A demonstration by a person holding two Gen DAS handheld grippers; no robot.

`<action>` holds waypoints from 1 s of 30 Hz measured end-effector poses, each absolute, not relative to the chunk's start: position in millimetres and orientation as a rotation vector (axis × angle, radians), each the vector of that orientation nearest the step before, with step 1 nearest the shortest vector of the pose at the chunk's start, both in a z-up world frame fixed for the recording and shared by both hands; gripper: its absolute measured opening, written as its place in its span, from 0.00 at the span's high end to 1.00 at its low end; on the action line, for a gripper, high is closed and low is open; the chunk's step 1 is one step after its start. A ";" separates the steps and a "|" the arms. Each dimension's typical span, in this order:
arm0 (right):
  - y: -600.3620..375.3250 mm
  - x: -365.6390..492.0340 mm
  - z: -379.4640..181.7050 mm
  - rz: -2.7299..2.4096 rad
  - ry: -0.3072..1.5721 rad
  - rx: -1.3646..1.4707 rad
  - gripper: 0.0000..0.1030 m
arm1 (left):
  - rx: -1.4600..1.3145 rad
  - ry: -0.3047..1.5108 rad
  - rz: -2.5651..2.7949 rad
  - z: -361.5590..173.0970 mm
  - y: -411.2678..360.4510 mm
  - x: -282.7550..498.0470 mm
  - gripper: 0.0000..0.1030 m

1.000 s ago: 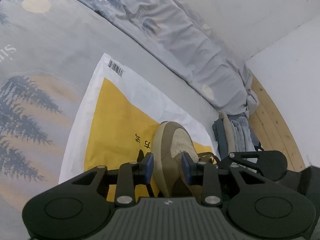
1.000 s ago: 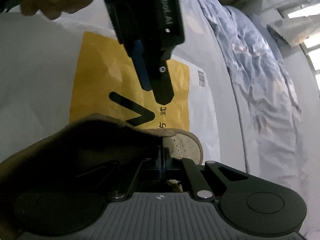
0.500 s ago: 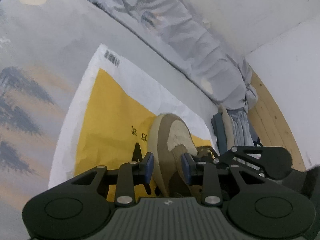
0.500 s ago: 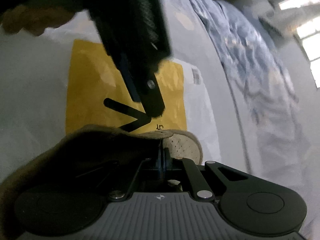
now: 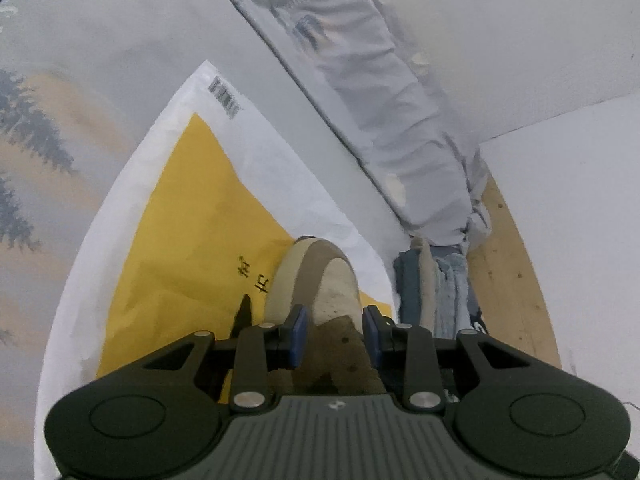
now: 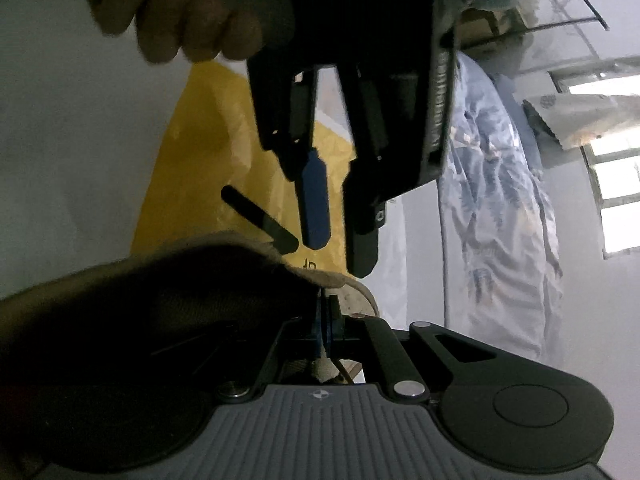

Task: Lace up shoes with both hands

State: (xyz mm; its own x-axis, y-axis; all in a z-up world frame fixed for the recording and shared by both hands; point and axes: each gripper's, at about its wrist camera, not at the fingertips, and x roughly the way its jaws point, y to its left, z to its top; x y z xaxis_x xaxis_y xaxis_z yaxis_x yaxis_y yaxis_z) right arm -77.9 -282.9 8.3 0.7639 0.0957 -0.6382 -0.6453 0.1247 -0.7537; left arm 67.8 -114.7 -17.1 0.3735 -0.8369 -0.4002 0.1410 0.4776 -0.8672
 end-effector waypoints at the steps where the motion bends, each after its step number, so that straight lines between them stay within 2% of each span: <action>1: -283.8 -76.8 9.4 0.575 0.506 -1.327 0.99 | -0.855 0.993 -0.727 -18.6 -114.4 68.5 0.74; 8: -291.8 -75.7 17.1 0.586 0.504 -1.193 1.00 | -0.874 1.009 -0.734 -22.9 -116.6 70.6 0.74; 17: -287.8 -84.8 11.7 0.604 0.433 -1.231 1.00 | -0.899 1.028 -0.736 -28.1 -120.9 71.7 0.74; 30: -288.6 -69.2 15.1 0.578 0.461 -1.176 0.99 | -1.055 0.982 -0.653 -32.5 -101.1 64.1 0.74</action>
